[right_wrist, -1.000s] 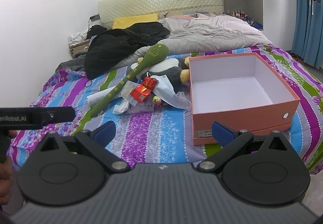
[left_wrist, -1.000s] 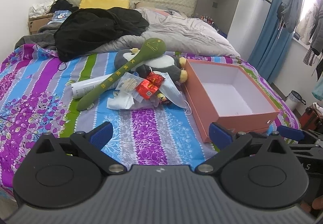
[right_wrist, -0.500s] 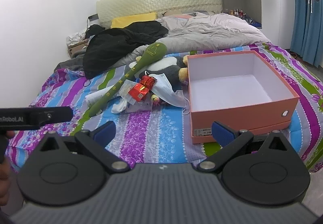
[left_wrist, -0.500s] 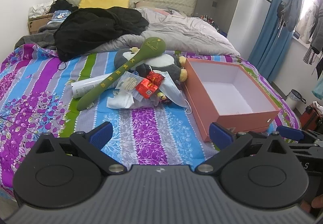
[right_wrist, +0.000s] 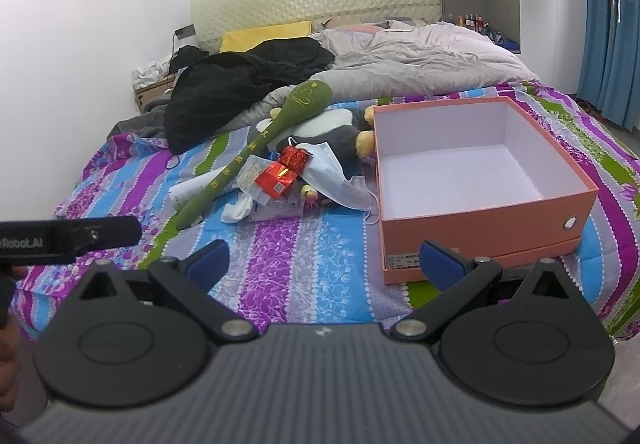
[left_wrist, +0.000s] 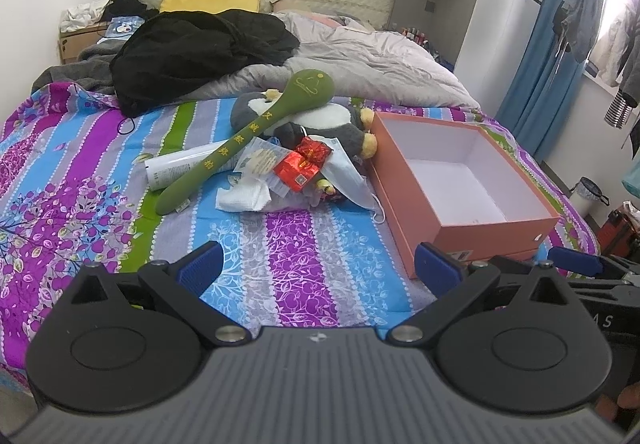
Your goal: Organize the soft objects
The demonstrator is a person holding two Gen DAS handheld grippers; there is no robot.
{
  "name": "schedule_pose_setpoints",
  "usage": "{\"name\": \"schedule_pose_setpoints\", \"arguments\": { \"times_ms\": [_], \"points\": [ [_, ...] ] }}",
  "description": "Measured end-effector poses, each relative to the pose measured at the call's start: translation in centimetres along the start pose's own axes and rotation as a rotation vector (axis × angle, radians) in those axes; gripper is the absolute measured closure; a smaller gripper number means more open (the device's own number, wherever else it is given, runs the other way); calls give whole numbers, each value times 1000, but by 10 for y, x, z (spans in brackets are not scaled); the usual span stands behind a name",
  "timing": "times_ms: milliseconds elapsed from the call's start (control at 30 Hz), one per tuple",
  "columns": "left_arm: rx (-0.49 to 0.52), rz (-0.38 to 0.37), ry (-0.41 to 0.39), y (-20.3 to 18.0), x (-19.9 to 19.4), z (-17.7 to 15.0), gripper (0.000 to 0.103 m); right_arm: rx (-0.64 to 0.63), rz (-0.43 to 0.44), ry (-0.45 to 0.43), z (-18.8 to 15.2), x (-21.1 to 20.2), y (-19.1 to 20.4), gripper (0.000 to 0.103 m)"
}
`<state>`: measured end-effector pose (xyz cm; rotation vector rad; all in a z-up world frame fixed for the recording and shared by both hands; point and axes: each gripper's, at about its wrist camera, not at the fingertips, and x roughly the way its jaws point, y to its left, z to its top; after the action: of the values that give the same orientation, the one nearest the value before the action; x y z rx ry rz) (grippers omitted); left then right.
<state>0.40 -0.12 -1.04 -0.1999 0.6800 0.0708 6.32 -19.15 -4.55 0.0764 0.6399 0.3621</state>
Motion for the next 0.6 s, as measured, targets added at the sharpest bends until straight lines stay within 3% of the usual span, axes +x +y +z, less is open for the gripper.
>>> {"name": "schedule_pose_setpoints", "arguments": {
  "times_ms": [600],
  "points": [
    [-1, -1, 24, 9, 24, 5, 0, 14, 19, 37, -2, 18, -2, 0]
  ]
}}
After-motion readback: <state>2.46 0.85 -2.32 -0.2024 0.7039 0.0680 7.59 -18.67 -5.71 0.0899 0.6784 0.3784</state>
